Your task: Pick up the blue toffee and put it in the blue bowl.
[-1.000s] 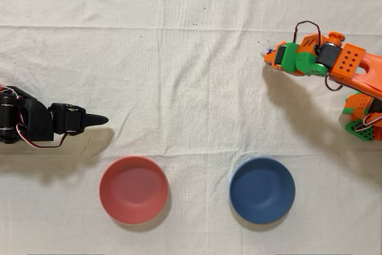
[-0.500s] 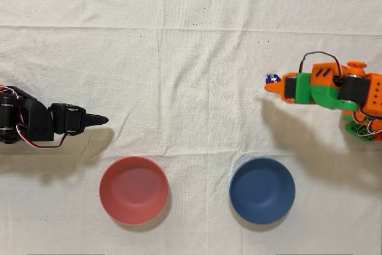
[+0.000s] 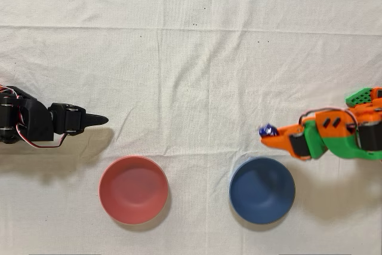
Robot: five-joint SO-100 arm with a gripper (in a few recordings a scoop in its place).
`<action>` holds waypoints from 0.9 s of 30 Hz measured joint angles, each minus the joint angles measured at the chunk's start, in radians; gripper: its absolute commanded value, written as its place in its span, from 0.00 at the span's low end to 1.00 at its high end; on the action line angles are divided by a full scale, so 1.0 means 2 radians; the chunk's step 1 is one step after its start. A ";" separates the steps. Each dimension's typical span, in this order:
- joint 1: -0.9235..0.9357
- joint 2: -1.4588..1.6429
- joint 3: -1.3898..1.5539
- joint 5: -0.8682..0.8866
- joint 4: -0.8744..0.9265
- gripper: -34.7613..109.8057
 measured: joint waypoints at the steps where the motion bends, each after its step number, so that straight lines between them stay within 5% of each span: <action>1: -0.009 -0.005 -0.006 0.002 0.000 0.32; 18: -0.189 -0.157 -0.047 0.071 -0.034 0.32; 27: -0.197 -0.229 -0.094 0.094 -0.034 0.35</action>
